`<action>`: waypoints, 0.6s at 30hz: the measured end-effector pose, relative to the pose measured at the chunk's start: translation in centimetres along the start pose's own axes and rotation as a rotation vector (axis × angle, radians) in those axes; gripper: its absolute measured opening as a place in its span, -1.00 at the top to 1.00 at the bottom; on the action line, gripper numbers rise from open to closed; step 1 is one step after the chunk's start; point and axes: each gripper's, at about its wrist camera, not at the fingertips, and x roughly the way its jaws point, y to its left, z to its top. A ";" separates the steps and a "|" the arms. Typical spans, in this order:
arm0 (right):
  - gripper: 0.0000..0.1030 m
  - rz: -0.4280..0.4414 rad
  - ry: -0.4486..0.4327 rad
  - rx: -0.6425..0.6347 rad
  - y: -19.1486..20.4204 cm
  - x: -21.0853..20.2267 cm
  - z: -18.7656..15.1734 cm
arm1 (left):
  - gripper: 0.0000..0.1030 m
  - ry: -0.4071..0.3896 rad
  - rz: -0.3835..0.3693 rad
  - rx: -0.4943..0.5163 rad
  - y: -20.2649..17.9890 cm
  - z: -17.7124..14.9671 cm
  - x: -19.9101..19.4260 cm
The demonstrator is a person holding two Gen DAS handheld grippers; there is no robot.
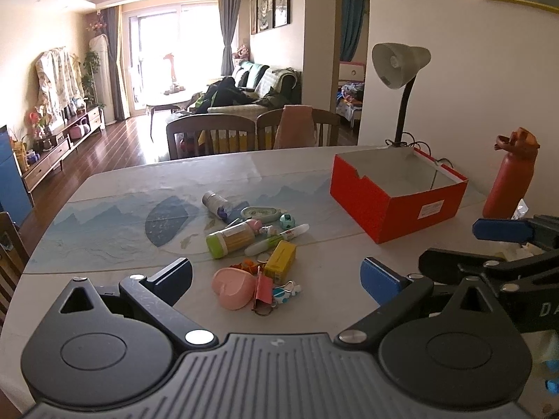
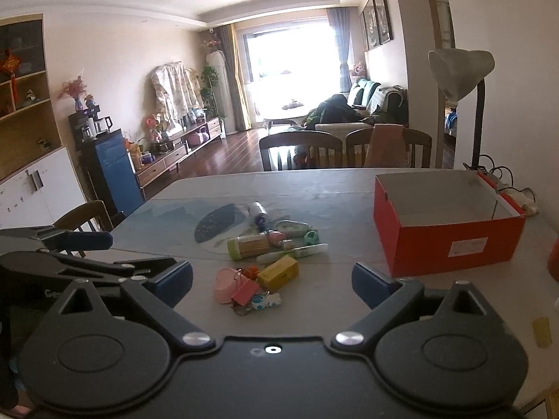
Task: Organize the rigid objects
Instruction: 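Move both tools toward the pile of small items on the table, then grasp the pink heart sponge with the left tool while the right tool grasps the red binder clip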
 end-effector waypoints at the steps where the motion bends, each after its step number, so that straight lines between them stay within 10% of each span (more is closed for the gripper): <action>1: -0.90 0.005 0.004 -0.002 -0.1 0.2 0.0 | -1.00 -0.001 0.005 -0.001 0.1 0.0 0.2; 18: -0.69 0.066 0.177 -0.069 0.6 10.2 -1.4 | -1.00 0.175 0.056 -0.035 6.4 -1.4 12.6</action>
